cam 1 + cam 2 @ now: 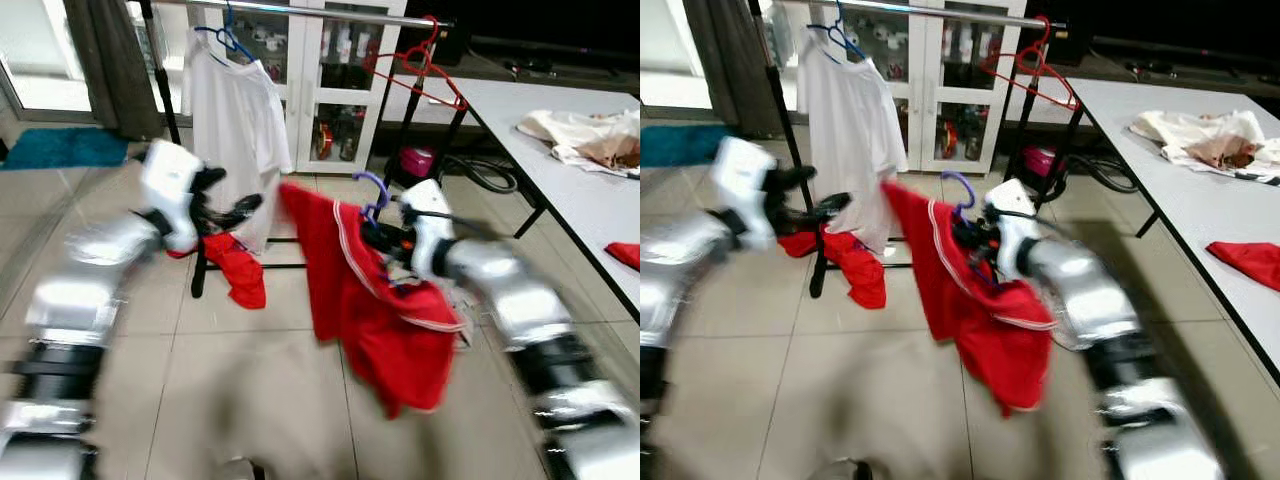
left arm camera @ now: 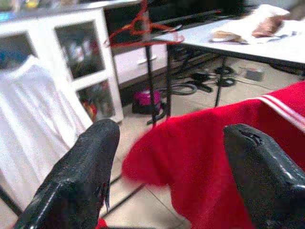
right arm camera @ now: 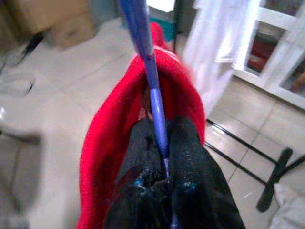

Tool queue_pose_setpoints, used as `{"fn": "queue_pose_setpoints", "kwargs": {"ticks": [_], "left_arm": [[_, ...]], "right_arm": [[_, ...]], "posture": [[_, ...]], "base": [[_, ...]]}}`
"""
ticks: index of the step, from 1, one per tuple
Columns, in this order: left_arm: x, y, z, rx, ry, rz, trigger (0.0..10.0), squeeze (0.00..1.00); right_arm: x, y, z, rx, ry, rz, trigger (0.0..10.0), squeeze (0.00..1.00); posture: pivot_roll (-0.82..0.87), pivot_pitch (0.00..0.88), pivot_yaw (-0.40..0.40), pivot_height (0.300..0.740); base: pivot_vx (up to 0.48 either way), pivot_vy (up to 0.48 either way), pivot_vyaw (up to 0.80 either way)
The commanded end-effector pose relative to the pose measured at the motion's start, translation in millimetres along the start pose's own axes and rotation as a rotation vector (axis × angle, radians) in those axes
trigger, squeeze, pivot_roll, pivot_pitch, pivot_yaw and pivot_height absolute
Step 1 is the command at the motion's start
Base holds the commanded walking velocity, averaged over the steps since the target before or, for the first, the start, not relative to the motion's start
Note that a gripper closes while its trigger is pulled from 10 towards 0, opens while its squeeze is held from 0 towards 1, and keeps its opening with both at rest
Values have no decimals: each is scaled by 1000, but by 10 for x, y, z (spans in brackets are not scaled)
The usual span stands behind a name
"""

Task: Hang hanger

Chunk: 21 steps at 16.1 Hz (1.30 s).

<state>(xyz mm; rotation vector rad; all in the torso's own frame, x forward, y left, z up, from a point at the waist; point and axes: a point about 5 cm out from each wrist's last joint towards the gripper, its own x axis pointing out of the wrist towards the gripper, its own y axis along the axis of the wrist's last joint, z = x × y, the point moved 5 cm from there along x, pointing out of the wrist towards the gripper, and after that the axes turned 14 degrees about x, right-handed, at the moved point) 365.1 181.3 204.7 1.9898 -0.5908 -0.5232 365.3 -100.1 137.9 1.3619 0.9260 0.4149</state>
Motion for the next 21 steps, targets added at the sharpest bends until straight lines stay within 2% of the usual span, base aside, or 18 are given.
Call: {"fn": "queue_pose_setpoints", "kwargs": {"ticks": [1, 3, 4, 5, 7, 8, 9, 12, 14, 15, 16, 17, 18, 21], "left_arm": [[19, 212, 1, 44, -79, 80, 10000, 0], [34, 278, 99, 106, -237, 88, 10000, 0], [4, 216, 191, 127, -336, 60, 10000, 0], [-37, 160, 238, 129, -385, 37, 10000, 0], [-256, 38, 317, 78, -511, -8, 10000, 0], [-316, 31, 335, 65, -541, -5, 10000, 0], [-468, -7, 366, 41, -604, -9, 10000, 0], [-598, -114, 344, 45, -605, -46, 10000, 0], [-661, -199, 408, -19, -599, -54, 10000, 0], [-655, -247, 416, -24, -581, -62, 10000, 0], [-628, -288, 371, -24, -540, -56, 9020, 0], [-580, -339, 315, -39, -489, -52, 3804, 0], [-577, -368, 319, -62, -480, -41, 0, 0], [-578, -371, 339, -85, -475, -19, 0, 0]], "right_arm": [[-51, 161, -111, -100, 102, 2, 10000, 0], [-125, 214, -225, -163, 211, -37, 10000, 0], [-148, 276, -303, -160, 264, -25, 10000, 0], [-162, 303, -340, -162, 288, -20, 10000, 0], [-274, 357, -409, -166, 359, -20, 10000, 0], [-309, 369, -410, -164, 373, -19, 10000, 0], [-404, 420, -379, -154, 393, -3, 10000, 0], [-510, 452, -358, -127, 423, 17, 10000, 0], [-531, 455, -375, -112, 445, 25, 10000, 0], [-534, 463, -383, -106, 453, 33, 10000, 0], [-536, 472, -400, -100, 468, 40, 10000, 0], [-541, 477, -421, -99, 486, 43, 10000, 0], [-546, 477, -428, -98, 494, 40, 10000, 0], [-571, 468, -431, -96, 501, 36, 10000, 0]], "posture": [[-18, 0, -91, 740], [-11, 0, -95, 740], [-21, 0, -85, 740], [-21, 0, -85, 740], [-37, 0, -66, 740], [-37, 0, -66, 740], [-35, 0, -55, 740], [-22, 0, -73, 740], [-13, 0, -80, 740], [-13, 0, -80, 740], [-10, 0, -87, 740], [-10, 0, -87, 740], [-10, 0, -87, 740], [-13, 0, -87, 740]], "base": [[0, 0, 0], [0, 0, 0], [0, 0, 0], [0, 0, 0], [0, 0, 0], [0, 0, 0], [0, 0, 0], [0, 0, 0], [0, 0, 0], [0, 0, 0], [0, 0, 0], [0, 0, 0], [0, 0, 0], [0, 0, 0]]}}
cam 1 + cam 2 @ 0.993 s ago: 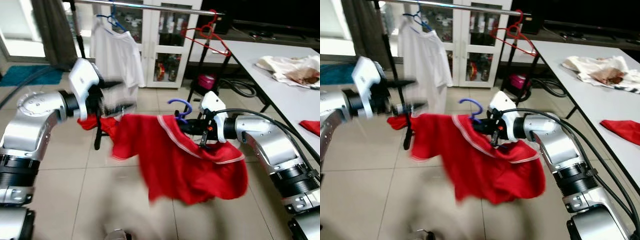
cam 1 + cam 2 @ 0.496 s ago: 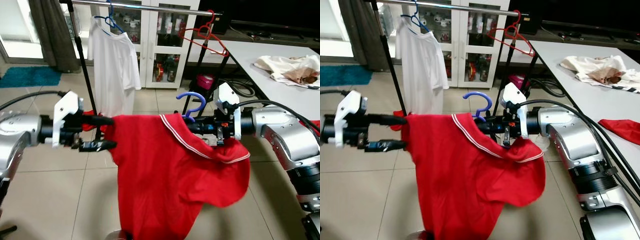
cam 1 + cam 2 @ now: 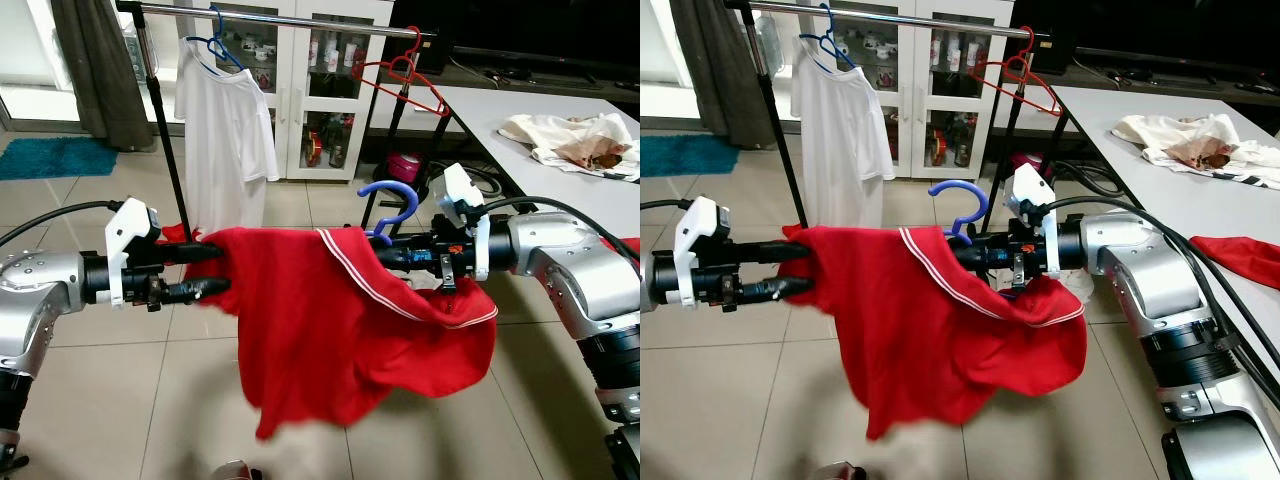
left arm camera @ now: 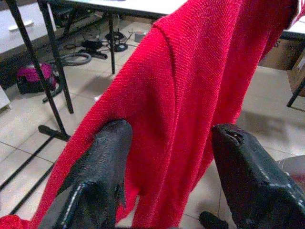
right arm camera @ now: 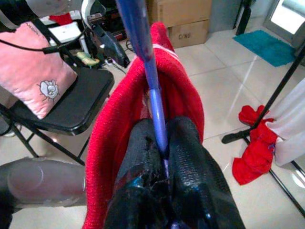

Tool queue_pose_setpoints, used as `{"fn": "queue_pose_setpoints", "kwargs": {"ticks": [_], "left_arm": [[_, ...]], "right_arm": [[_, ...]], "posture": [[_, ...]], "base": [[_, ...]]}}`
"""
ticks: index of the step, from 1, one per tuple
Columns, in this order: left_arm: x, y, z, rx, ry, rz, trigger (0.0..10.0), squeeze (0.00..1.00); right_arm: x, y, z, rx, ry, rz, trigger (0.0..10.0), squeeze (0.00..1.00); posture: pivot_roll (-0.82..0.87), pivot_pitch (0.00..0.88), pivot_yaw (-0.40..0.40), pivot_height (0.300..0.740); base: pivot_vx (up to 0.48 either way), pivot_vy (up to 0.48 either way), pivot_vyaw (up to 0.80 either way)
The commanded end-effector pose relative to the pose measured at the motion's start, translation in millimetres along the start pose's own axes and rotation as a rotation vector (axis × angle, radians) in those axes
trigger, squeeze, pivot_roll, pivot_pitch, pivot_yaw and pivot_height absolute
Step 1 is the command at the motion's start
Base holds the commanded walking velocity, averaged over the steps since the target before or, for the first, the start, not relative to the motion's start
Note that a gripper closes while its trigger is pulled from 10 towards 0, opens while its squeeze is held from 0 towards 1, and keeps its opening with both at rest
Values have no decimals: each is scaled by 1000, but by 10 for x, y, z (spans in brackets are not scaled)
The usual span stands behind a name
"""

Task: Hang hanger

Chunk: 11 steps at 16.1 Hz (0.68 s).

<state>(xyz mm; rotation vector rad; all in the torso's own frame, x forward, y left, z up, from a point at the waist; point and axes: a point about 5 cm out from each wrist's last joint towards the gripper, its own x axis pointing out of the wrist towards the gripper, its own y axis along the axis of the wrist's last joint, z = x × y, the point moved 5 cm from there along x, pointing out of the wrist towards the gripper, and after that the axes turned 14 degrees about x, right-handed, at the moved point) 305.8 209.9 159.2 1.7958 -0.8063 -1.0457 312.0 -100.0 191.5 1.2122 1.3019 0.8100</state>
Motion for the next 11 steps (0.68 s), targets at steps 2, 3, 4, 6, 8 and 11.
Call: {"fn": "queue_pose_setpoints", "kwargs": {"ticks": [2, 3, 4, 6, 8, 11], "left_arm": [[-7, 9, -32, 9, 11, 10, 0, 0], [5, -15, -43, 2, 9, 16, 0, 0], [10, -23, -44, 1, 8, 17, 0, 0], [29, -55, -38, -11, -4, 16, 0, 0], [37, -66, -22, -21, -20, 16, 0, 0], [43, -79, -12, -30, -33, 16, 0, 0]], "right_arm": [[-83, 89, -45, -27, 7, 23, 10000, 0], [-85, 84, -64, -24, 19, 22, 10000, 0], [-85, 82, -69, -24, 22, 22, 10000, 0], [-85, 80, -93, -25, 35, 19, 10000, 0], [-88, 79, -108, -24, 39, 19, 10000, 0], [-90, 74, -121, -23, 45, 19, 10000, 0]], "posture": [[-17, 0, -86, 740], [-18, 0, -87, 740], [-18, 0, -87, 740], [-23, 0, -84, 740], [-23, 0, -83, 740], [-23, 0, -82, 740]], "base": [[0, 0, 0], [0, 0, 0], [0, 0, 0], [0, 0, 0], [0, 0, 0], [0, 0, 0]]}}
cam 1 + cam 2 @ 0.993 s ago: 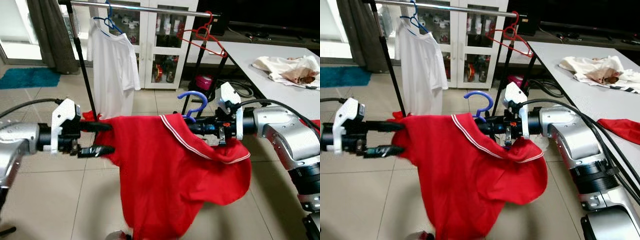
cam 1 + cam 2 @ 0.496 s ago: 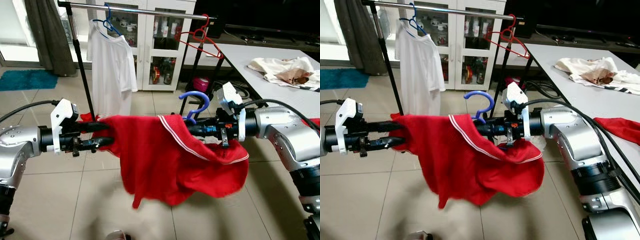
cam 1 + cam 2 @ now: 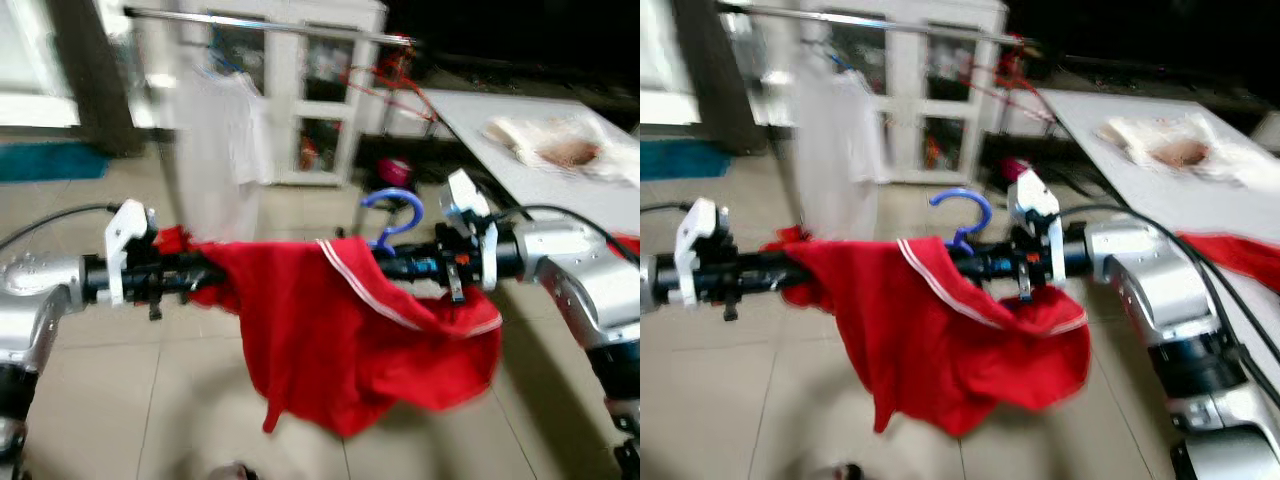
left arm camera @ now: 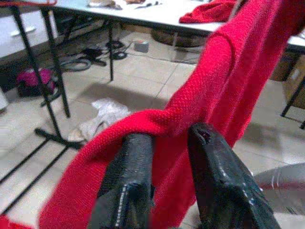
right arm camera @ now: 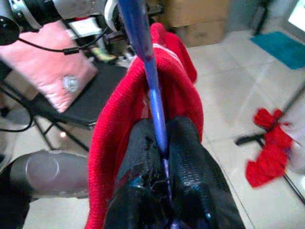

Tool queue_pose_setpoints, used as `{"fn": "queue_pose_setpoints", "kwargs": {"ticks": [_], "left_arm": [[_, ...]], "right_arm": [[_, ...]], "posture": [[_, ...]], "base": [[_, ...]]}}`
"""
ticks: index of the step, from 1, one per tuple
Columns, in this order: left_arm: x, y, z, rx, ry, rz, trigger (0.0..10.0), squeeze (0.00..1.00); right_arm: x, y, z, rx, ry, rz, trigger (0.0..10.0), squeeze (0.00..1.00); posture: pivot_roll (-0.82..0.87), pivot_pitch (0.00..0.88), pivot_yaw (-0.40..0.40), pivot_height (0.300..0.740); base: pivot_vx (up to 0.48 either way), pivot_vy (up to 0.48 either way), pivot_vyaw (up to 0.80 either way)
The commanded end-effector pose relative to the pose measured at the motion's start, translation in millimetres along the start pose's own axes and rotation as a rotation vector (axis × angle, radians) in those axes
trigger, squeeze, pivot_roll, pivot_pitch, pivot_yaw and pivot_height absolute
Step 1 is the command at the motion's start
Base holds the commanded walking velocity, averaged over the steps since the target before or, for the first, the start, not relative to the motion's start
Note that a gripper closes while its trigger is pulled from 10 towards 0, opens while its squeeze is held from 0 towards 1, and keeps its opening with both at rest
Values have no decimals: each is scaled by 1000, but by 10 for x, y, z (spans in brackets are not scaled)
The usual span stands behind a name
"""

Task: Hang hanger

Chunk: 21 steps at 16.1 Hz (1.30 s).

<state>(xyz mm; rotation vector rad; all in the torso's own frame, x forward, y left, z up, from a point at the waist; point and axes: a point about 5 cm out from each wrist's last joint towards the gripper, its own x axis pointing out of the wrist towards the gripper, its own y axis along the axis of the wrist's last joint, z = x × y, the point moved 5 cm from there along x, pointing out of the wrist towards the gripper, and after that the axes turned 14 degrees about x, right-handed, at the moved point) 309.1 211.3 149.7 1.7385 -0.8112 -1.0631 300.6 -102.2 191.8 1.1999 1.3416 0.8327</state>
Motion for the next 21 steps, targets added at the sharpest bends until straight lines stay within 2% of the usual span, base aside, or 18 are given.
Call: {"fn": "queue_pose_setpoints", "kwargs": {"ticks": [1, 8, 14, 16, 18, 21], "left_arm": [[12, 11, 3, 7, -17, -6, 0, 0], [5, 6, 18, -16, -30, 6, 0, 0], [-53, -22, -37, -32, 39, 12, 0, 0], [-96, -37, -31, -43, 56, 16, 0, 0], [-152, -58, -21, -53, 81, 16, 0, 0], [-214, -99, -32, -61, 129, 5, 0, 0]], "right_arm": [[-51, 96, -20, -27, 4, 24, 10000, 0], [-61, 87, -34, -21, 7, 23, 10000, 0], [-53, 78, -6, -12, -11, 24, 10000, 0], [-68, 59, 77, -13, -69, 20, 10000, 0], [-87, 64, 233, -5, -169, 40, 10000, 0], [-44, 10, 271, 19, -183, 43, 10000, 0]], "posture": [[-22, 0, -82, 740], [-23, 0, -83, 740], [-21, 0, -85, 740], [-24, 0, -83, 740], [-21, 0, -85, 740], [-14, 0, -91, 740]], "base": [[0, 0, 0], [0, 0, 0], [0, 0, 0], [0, 0, 0], [0, 0, 0], [0, 0, 0]]}}
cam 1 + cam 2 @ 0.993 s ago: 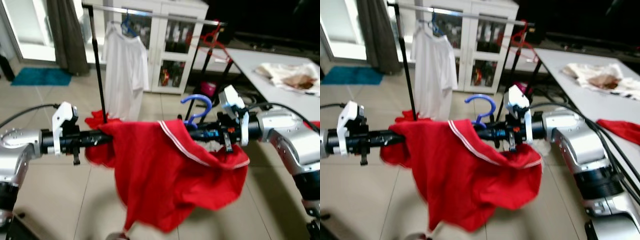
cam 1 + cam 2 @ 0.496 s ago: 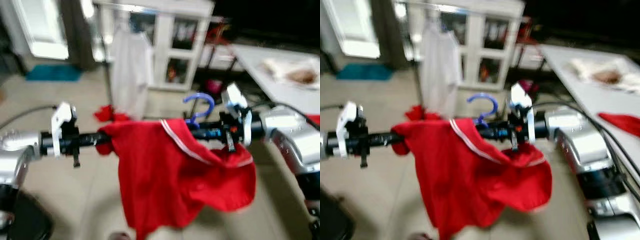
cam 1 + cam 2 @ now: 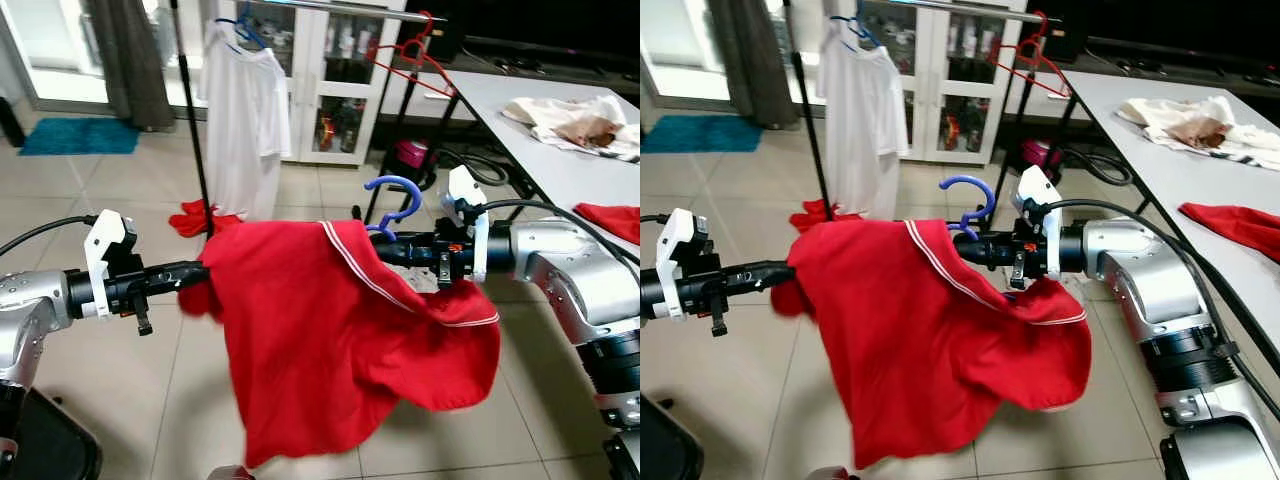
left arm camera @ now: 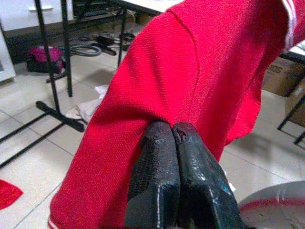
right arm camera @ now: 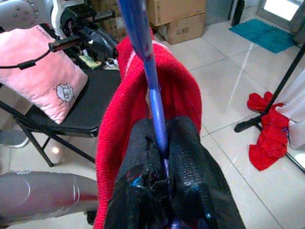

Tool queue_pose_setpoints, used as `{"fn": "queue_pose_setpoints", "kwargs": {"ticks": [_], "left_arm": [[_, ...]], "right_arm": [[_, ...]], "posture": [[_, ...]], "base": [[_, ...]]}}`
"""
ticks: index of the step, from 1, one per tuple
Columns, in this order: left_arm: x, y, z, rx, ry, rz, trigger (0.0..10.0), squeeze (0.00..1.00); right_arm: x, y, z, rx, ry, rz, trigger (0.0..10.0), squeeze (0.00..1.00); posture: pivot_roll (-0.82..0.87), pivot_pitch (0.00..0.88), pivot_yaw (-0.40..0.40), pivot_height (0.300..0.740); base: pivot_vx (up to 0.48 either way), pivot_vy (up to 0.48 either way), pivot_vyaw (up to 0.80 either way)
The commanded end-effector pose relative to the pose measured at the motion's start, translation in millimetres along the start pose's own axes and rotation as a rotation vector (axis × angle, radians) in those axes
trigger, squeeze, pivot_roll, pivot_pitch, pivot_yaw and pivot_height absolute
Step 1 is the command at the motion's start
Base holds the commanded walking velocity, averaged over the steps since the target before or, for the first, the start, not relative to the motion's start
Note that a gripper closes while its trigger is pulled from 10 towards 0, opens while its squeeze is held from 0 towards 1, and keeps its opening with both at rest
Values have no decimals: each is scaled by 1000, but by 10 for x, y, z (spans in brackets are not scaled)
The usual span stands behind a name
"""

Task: Hang hanger

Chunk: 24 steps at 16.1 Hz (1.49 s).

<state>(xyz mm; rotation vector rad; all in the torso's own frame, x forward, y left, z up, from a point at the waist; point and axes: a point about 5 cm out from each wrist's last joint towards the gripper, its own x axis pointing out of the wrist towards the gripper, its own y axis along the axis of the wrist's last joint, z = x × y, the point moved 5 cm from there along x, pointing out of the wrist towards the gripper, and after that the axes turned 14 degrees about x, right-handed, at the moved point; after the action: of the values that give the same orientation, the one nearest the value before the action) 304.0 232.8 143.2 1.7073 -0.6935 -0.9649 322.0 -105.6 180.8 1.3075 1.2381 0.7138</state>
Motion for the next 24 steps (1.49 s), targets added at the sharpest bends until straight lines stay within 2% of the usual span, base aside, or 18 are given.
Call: {"fn": "queue_pose_setpoints", "kwargs": {"ticks": [1, 4, 6, 8, 13, 16, 17, 18, 20, 23, 24], "left_arm": [[-33, 35, -20, 23, 19, -5, 0, 0], [-139, -25, -154, 44, 123, -53, 0, 0], [-230, -62, -370, 90, 276, -99, 0, 0], [-291, -23, -549, 111, 400, -88, 0, 0], [-328, -79, -645, 124, 484, -124, 0, 0], [-276, -200, -593, 89, 444, -172, 0, 0], [-185, -193, -481, 98, 378, -155, 10000, 0], [-94, -137, -415, 119, 360, -119, 10000, 1000], [-27, -72, -417, 121, 372, -81, 10000, 1000], [-54, -128, -398, 91, 387, -94, 10000, 1000], [-49, -135, -415, 110, 466, -96, 10000, 1000]], "right_arm": [[-53, 78, 48, -39, -34, 15, 10000, 0], [-93, 22, 129, -22, -68, 0, 10000, 0], [-120, 0, 153, -15, -81, -6, 10000, 0], [-124, -27, 127, -6, -64, -10, 10000, 0], [-117, -51, 88, 0, -39, -18, 10000, 0], [-118, -46, 88, 0, -40, -18, 10000, 0], [-116, -46, 97, 2, -44, -16, 10000, 0], [-107, -53, 102, 6, -50, -15, 10000, 0], [-84, -73, 86, 18, -47, -11, 10000, 0], [-50, -171, 103, 52, -90, -7, 10000, 0], [-58, -286, 211, 96, -201, 17, 10000, 0]], "posture": [[-14, 0, -91, 740], [-12, 0, -92, 740], [-13, 0, -89, 740], [-13, 0, -89, 740], [-13, 0, -89, 740], [-17, 0, -85, 740], [-16, 0, -84, 740], [-16, 0, -84, 740], [-15, 0, -88, 740], [-16, 0, -90, 740], [-13, 0, -97, 740]], "base": [[0, 0, 0], [0, 0, 0], [0, 0, 0], [0, 0, 0], [0, 0, 0], [0, 0, 0], [0, 0, 0], [0, 0, 0], [0, 0, 0], [0, 0, 0], [0, 0, 0]]}}
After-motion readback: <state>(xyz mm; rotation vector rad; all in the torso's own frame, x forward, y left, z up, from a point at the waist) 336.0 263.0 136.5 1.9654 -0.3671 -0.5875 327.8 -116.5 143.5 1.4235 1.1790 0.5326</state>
